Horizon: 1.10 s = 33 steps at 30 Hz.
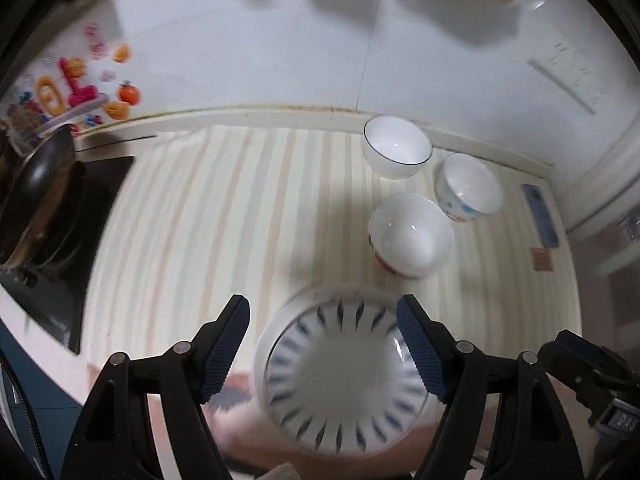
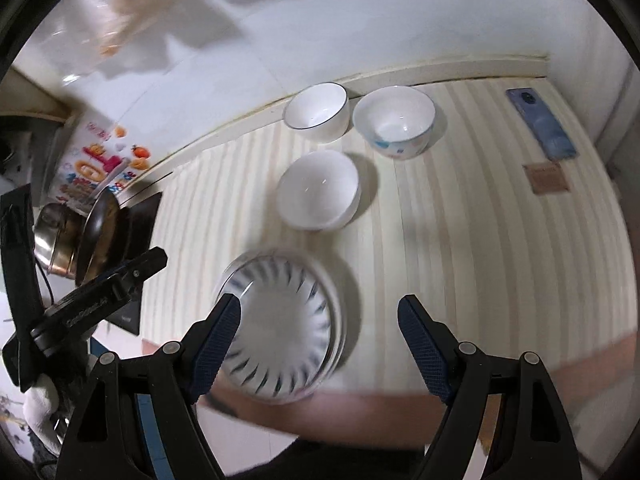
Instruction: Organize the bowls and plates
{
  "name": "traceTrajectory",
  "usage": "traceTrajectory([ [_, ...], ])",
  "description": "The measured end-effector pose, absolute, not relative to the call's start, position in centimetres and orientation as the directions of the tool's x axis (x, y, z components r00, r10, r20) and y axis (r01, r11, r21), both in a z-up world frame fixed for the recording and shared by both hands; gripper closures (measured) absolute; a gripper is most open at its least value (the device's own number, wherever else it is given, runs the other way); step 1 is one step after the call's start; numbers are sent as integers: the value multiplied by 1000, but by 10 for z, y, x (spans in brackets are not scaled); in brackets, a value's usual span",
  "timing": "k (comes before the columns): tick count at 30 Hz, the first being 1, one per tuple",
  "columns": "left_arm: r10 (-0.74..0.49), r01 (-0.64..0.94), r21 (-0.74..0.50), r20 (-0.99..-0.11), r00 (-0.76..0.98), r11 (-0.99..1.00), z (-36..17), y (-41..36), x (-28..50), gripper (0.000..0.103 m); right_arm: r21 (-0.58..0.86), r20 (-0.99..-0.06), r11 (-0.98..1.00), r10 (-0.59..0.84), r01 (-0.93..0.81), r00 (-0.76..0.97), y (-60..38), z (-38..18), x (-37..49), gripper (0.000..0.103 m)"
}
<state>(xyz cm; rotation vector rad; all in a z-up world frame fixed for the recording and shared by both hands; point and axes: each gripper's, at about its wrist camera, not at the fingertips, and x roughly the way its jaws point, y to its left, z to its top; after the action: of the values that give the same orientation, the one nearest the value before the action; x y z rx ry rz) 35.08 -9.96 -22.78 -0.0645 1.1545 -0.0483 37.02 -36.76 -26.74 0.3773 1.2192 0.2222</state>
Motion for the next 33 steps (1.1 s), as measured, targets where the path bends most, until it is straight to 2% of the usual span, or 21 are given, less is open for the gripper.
traceTrajectory([
  [7, -109, 2, -112, -964, 243, 994, -309, -124, 442, 29, 453, -861, 891, 428, 28, 275, -379, -336, 467, 22],
  [9, -134, 5, -136, -969, 205, 991, -328, -131, 455, 30, 482, -852, 875, 459, 37, 250, -379, -357, 489, 35],
  [11, -159, 8, -160, -970, 185, 987, -340, -135, 465, 32, 501, -849, 864, 479, 48, 224, -378, -378, 506, 42],
  [12, -181, 11, -182, -968, 175, 983, -348, -137, 472, 35, 503, -850, 862, 484, 52, 209, -376, -390, 515, 47],
  [13, -196, 12, -196, -966, 167, 980, -353, -139, 475, 42, 504, -852, 862, 484, 56, 201, -373, -397, 517, 58],
  [14, -211, 12, -212, -965, 158, 977, -358, -141, 477, 53, 506, -852, 861, 488, 60, 189, -372, -405, 522, 68],
  [17, -246, 23, -245, -962, 122, 969, -373, -149, 484, 76, 512, -854, 856, 498, 72, 153, -369, -427, 531, 81],
  [19, -241, 33, -239, -961, 132, 970, -374, -153, 482, 80, 521, -848, 851, 509, 62, 146, -366, -434, 533, 83],
  [33, -236, 98, -220, -946, 220, 971, -345, -194, 446, 80, 459, -872, 888, 453, -9, 189, -375, -407, 504, 83],
])
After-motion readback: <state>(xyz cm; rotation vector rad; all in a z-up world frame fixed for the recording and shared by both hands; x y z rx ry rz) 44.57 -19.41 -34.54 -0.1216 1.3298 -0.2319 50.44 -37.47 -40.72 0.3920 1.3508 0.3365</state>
